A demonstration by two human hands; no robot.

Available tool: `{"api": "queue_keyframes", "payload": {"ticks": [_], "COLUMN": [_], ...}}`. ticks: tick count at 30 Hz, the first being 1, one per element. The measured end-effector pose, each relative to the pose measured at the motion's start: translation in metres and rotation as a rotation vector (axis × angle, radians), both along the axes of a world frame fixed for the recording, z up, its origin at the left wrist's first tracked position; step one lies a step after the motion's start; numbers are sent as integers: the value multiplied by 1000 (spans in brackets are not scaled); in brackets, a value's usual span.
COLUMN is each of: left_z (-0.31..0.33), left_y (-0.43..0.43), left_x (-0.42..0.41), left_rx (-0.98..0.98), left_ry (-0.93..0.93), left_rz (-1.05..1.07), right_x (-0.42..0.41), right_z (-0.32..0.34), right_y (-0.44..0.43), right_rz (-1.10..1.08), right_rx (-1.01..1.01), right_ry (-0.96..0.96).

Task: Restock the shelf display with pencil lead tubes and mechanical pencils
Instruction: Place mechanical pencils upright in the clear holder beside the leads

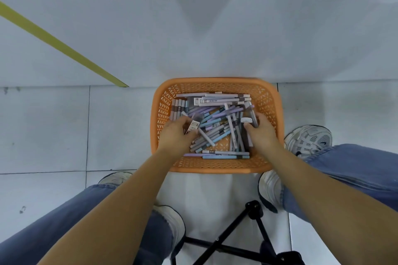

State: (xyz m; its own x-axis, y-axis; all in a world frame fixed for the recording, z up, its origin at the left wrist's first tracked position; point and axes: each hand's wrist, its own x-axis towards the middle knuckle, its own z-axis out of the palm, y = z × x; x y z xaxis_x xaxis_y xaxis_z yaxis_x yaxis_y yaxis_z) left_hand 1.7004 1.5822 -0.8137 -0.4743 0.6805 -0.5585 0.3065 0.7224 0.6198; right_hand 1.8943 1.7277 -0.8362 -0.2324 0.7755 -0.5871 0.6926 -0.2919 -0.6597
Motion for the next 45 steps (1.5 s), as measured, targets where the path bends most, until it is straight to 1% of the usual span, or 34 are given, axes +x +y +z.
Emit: {"api": "queue_keyframes", "payload": {"ticks": [3, 5, 6, 9, 12, 15, 18, 21, 24, 26, 28, 31, 35, 40, 45], "left_z": [7, 9, 8, 1, -6, -12, -18, -21, -29, -33, -37, -39, -37, -36, -37], "left_y": [6, 8, 9, 9, 9, 11, 17, 30, 43, 51, 56, 60, 55, 54, 49], "left_x": [-1, -3, -4, -9, -11, -15, -21, -26, -28, -27, -24, -18, -18, -21, -10], "left_rx": [99, 148, 151, 127, 107, 74, 71, 93, 80, 57, -22, -131, -159, -203, -173], "left_ry": [-188, -298, -319, -319, -313, -301, -285, -226, -148, -100, -7, 134, 170, 214, 298], "left_rz": [171, 274, 304, 340, 412, 506, 542, 504, 427, 348, 243, 91, -24, -122, -192], "right_x": [1, 1, -1, -17, -44, -63, -62, -47, -32, -28, -29, -38, -50, -44, -24], "right_z": [11, 17, 20, 23, 18, 7, -1, -2, 2, 2, 1, 1, 0, 1, 4], "right_y": [4, 7, 9, 19, 30, 34, 30, 26, 24, 23, 26, 30, 27, 23, 21], "right_rz": [58, 166, 230, 451, 616, 710, 730, 727, 662, 589, 534, 553, 543, 475, 384], "right_rx": [73, 83, 74, 95, 212, 355, 306, 291, 266, 251, 252, 242, 224, 190, 86], "right_ry": [25, 49, 63, 70, 17, -141, -172, -95, -26, -44, -74, -129, -170, -156, -98]}}
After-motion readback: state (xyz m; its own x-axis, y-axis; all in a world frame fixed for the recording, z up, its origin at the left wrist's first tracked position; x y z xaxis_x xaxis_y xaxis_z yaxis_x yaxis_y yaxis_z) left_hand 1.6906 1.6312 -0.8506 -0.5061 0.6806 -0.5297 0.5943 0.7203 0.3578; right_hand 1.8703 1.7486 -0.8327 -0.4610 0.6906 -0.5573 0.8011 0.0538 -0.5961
